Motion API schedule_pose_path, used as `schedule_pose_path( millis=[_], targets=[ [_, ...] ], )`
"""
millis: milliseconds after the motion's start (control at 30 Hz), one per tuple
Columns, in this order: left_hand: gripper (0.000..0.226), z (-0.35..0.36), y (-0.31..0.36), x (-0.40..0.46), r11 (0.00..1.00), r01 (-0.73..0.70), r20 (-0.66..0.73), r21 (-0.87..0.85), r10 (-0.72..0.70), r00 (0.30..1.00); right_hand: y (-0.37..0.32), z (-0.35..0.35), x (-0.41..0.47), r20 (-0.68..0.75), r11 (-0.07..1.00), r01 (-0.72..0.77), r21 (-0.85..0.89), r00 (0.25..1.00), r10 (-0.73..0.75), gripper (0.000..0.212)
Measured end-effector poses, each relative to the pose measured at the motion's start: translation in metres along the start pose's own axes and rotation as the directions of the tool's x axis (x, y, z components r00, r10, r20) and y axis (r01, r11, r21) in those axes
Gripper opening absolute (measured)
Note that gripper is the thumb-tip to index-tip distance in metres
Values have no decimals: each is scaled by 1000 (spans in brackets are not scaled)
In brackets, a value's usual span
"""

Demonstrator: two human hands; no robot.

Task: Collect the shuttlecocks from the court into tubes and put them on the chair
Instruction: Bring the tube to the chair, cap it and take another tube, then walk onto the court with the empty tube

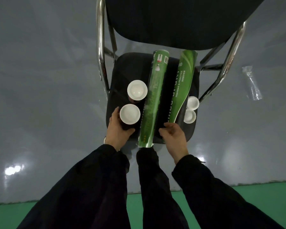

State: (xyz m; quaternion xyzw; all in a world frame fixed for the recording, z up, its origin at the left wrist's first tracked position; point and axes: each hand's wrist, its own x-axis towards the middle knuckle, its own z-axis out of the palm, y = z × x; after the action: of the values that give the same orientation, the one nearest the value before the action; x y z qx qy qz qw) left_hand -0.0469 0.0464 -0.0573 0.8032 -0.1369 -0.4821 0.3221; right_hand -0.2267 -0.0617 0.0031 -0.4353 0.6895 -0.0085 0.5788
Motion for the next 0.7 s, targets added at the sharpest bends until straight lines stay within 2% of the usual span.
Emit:
schedule_pose_path(
  millis=[100, 167, 333, 433, 500, 633, 700],
  targets=[
    [119, -3, -16, -2, 997, 61, 36, -49, -59, 998, 11, 22, -4, 72, 980, 65, -189, 996, -52, 64],
    [117, -5, -16, -8, 996, 63, 56, -60, -59, 997, 16, 41, -6, 86, 947, 125, -297, 991, -104, 77],
    [98, -12, 2, -28, 997, 72, 82, -19, -70, 994, 22, 76, 4, -25, 886, 97, -453, 992, -121, 110],
    [79, -15, 11, -34, 996, 82, 53, -21, -81, 995, 13, 83, 2, -39, 928, 22, -372, 998, -39, 112],
    [66, -16, 16, -39, 996, 85, 21, 38, -86, 996, 8, 77, -4, -50, 962, -11, -274, 999, -3, 110],
    [14, -23, 26, -60, 980, 154, -84, 127, -144, 986, 5, 55, -37, -64, 992, -7, -130, 998, -1, 109],
    [4, -30, 33, -75, 979, 153, -86, 132, -143, 986, 7, 41, -63, -100, 996, 4, -89, 995, -13, 108]
  ],
)
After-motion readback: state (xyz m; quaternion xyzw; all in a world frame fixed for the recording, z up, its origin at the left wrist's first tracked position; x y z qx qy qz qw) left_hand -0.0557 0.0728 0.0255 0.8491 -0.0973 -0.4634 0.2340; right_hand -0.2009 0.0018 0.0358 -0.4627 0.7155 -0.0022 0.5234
